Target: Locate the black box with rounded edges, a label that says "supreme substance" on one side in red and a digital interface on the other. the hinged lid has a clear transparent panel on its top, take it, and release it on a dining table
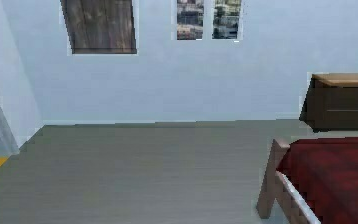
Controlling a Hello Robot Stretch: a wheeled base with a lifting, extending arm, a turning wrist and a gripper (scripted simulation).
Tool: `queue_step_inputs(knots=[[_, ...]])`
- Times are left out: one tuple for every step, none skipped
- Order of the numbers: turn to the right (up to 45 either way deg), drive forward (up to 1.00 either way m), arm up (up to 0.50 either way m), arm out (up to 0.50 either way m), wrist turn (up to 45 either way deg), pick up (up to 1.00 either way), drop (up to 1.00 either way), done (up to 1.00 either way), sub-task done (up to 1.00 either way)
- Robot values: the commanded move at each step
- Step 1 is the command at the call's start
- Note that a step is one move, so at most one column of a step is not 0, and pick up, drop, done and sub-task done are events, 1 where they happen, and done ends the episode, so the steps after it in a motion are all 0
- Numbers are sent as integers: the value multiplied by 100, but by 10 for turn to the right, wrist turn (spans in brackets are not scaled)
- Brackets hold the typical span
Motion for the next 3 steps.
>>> queue_step_inputs(knots=[[0, 100, 0, 0, 0, 0, 0, 0, 0], [0, 40, 0, 0, 0, 0, 0, 0, 0], [450, 0, 0, 0, 0, 0, 0, 0, 0]])
